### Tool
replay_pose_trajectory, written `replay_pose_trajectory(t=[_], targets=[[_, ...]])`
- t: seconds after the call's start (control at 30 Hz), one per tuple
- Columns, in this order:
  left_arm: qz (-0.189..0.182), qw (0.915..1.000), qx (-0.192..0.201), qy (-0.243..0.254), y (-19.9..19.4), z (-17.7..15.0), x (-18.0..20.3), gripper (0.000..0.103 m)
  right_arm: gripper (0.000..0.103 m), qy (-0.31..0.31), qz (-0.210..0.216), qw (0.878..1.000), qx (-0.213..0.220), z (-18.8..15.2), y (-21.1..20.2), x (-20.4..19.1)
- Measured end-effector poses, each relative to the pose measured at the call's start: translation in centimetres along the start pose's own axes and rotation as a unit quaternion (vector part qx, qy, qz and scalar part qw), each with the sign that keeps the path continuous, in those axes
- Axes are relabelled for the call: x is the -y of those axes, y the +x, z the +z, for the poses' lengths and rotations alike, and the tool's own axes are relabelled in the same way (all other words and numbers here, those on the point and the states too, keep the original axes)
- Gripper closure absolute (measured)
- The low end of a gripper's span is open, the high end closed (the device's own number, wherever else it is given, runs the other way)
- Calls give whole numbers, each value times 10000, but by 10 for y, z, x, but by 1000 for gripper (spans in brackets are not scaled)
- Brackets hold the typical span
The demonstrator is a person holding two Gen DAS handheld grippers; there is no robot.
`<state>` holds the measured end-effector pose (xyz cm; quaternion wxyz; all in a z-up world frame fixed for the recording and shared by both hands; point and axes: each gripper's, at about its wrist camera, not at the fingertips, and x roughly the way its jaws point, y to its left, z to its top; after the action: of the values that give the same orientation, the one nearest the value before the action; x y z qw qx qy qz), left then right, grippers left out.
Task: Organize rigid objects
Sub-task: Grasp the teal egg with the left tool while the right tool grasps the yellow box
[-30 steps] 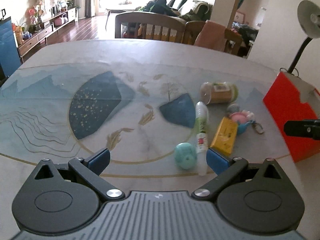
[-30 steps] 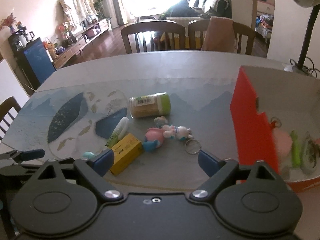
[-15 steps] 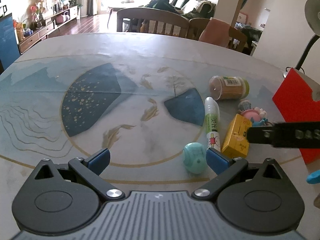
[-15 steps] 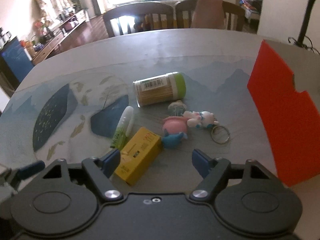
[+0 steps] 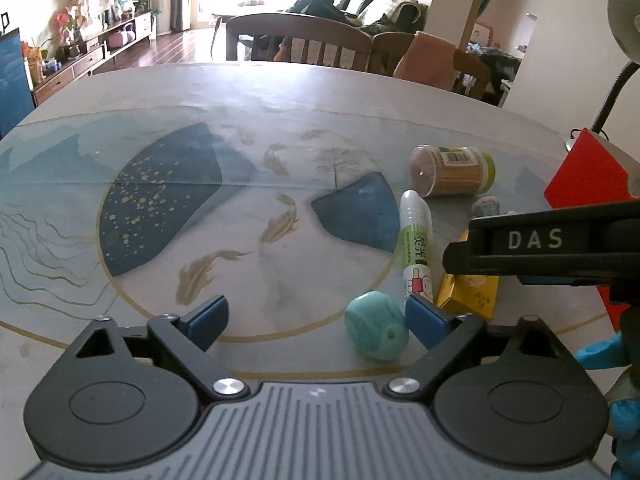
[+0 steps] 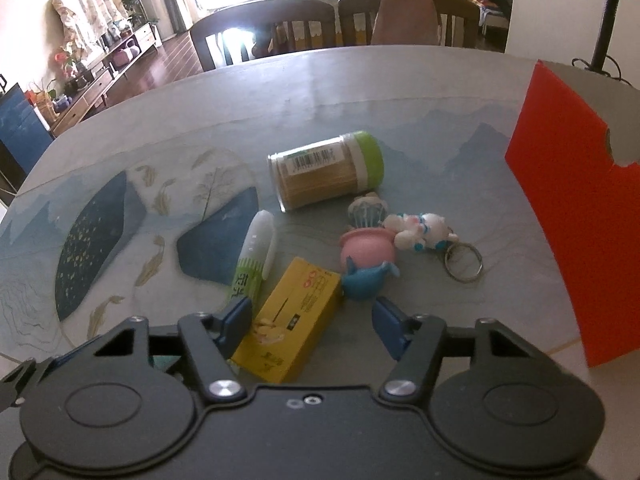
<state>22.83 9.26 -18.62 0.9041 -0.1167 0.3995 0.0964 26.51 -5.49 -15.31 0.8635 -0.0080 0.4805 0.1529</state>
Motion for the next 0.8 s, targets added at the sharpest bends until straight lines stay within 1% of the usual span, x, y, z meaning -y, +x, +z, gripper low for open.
replay_pose_trajectory(t=[0.03, 0.07, 0.1, 0.13, 0.2, 0.23, 0.27, 0.3, 0.37, 0.4, 0.47, 0.53, 0.63, 0.8], targets=[[-6, 10000, 3, 5, 0, 0, 0, 15, 47, 3, 8, 10000, -44, -1, 1, 1], [18, 10000, -16, 17, 0, -1, 1, 23, 52, -4, 4, 9999, -124, -3, 3, 1], [73, 10000, -8, 62, 0, -1, 1, 26, 55, 3, 9, 9998, -180, -5, 5, 2], [110, 9999, 4, 115, 0, -2, 2, 29, 55, -2, 36, 9998, -192, -7, 6, 3], [106, 9998, 12, 173, -2, -3, 3, 30, 58, -124, 15, 9998, -137, -10, 4, 2], [113, 9998, 21, 189, -3, -4, 3, 35, 60, -171, 13, 9998, -122, -11, 4, 1], [146, 9996, 33, 229, -4, -5, 4, 41, 64, -206, 20, 9997, -113, -12, 3, 1], [179, 9994, 45, 285, -4, -6, 5, 44, 68, -259, 26, 9996, -109, -13, 3, 0], [232, 9991, 58, 362, -5, -7, 7, 52, 72, -346, 54, 9993, -97, -14, 2, -1], [235, 9990, 61, 375, -6, -7, 8, 54, 73, -363, 80, 9993, -98, -15, 1, 0], [247, 9990, 58, 367, -7, -7, 8, 63, 74, -407, 174, 9990, -89, -16, -1, 0], [211, 9992, 44, 343, -6, -7, 8, 71, 74, -525, 262, 9983, -55, -18, -5, -1], [92, 9995, -9, 297, -8, -6, 7, 73, 74, -691, 375, 9969, 23, -20, -13, -3], [14, 9999, -28, 160, -16, -5, 5, 73, 74, -656, 545, 9963, 39, -20, -26, 3]])
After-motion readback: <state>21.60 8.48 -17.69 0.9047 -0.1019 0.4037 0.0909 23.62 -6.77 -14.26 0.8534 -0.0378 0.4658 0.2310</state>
